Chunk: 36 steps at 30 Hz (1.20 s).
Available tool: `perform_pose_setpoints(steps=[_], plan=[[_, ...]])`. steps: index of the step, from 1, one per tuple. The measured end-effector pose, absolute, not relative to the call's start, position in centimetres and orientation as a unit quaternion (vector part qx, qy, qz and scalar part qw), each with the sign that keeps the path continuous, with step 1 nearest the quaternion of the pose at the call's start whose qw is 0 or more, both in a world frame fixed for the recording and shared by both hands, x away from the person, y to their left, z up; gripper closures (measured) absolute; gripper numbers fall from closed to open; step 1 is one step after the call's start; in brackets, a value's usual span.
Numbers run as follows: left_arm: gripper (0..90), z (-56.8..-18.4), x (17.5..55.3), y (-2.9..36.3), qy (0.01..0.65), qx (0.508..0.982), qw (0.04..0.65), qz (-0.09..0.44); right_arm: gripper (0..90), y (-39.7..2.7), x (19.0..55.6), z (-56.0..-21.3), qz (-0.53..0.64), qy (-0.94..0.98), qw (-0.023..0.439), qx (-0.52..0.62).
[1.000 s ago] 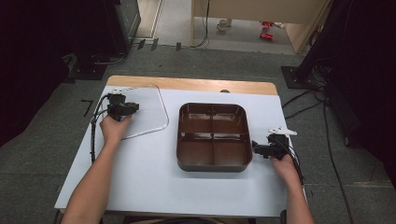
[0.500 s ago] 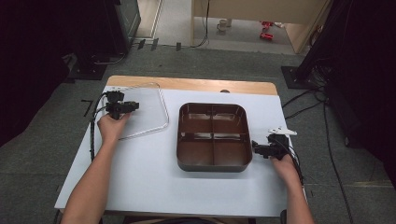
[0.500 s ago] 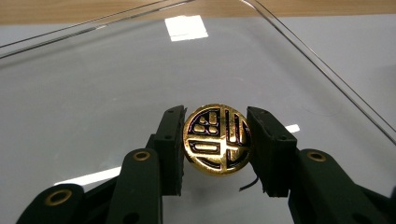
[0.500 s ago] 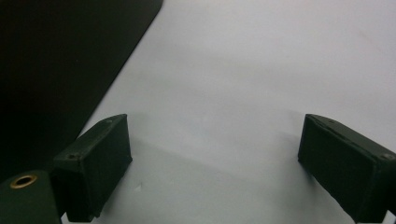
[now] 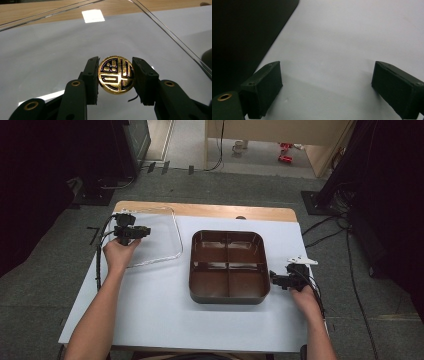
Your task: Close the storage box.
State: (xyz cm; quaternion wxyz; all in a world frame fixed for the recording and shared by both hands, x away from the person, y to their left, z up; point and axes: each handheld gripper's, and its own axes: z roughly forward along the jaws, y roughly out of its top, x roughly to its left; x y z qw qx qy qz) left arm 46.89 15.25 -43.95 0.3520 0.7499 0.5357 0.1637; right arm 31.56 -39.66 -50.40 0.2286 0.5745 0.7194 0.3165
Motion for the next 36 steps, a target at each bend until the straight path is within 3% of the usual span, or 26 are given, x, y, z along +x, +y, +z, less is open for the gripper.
perform_pose_setpoints(steps=[18, 36], plan=[[59.5, -40.7, 44.4, 14.2, 0.524, 0.757, 0.367, 0.133, 9.0, -39.7, 31.6, -50.4, 0.317, 0.72, 0.229, 0.574], [59.5, -38.7, 40.7, 10.2, 0.491, 0.772, 0.381, 0.134, 9.0, -39.7, 31.6, -50.4, 0.317, 0.72, 0.228, 0.574]])
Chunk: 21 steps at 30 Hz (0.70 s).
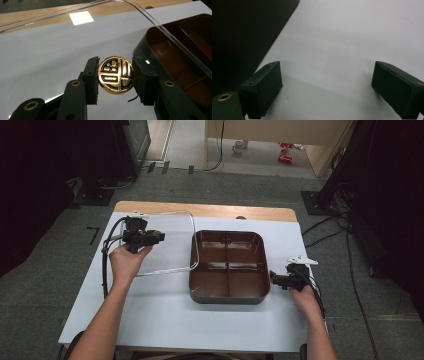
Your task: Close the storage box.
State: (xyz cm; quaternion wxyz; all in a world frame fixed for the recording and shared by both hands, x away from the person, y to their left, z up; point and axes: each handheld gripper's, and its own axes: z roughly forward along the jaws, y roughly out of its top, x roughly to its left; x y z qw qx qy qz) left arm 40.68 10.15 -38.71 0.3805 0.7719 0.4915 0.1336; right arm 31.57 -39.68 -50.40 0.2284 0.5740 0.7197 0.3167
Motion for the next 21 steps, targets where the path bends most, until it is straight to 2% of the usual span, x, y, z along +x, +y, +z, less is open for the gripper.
perform_pose_setpoints(steps=[21], plan=[[59.5, -38.2, 37.8, 2.7, 0.449, 0.792, 0.398, 0.111, 9.0, -39.7, 31.6, -50.4, 0.317, 0.72, 0.228, 0.574]])
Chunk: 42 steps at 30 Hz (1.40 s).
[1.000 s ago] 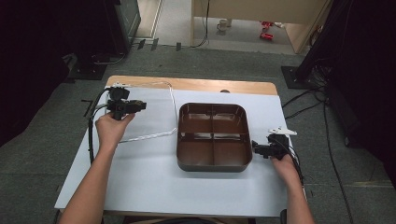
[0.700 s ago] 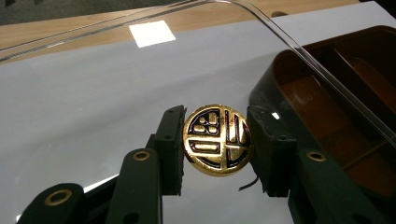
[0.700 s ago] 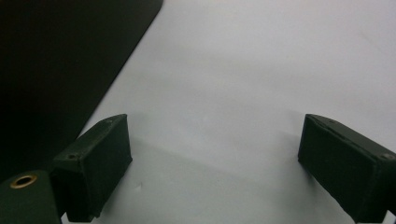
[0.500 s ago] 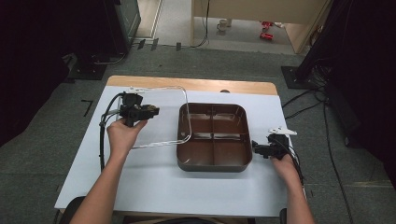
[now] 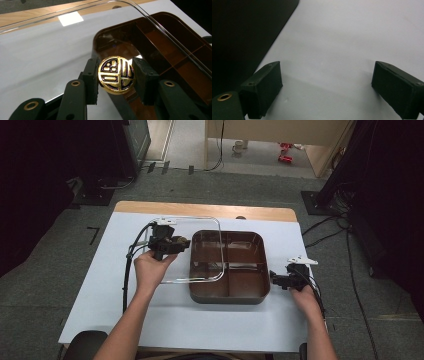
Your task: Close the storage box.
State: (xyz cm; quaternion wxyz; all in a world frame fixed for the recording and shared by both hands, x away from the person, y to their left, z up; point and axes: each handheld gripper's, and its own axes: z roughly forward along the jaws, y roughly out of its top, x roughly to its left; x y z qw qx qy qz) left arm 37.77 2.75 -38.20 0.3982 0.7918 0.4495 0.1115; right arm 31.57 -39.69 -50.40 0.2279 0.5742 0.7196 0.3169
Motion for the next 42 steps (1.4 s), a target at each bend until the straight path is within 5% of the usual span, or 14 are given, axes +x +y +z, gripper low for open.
perform_pose_setpoints(steps=[42], plan=[[59.5, -40.6, 35.9, -7.7, 0.416, 0.814, 0.393, 0.095, 9.0, -39.7, 31.6, -50.4, 0.316, 0.72, 0.229, 0.573]])
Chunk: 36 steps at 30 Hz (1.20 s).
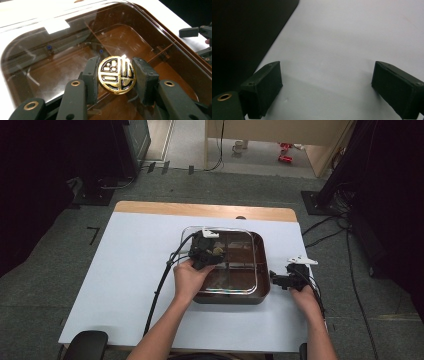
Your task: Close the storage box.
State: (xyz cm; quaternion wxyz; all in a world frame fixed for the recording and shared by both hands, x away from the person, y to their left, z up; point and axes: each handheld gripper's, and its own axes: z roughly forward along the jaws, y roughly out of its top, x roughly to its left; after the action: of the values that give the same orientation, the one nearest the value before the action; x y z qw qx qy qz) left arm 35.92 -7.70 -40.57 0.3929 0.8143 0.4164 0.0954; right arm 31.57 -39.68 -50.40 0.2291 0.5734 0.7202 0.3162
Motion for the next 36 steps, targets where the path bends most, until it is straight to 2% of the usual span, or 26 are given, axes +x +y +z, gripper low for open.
perform_pose_setpoints(steps=[36], plan=[[59.4, -41.9, 35.6, -11.5, 0.412, 0.82, 0.384, 0.104, 9.0, -39.7, 31.6, -50.4, 0.316, 0.72, 0.229, 0.574]])
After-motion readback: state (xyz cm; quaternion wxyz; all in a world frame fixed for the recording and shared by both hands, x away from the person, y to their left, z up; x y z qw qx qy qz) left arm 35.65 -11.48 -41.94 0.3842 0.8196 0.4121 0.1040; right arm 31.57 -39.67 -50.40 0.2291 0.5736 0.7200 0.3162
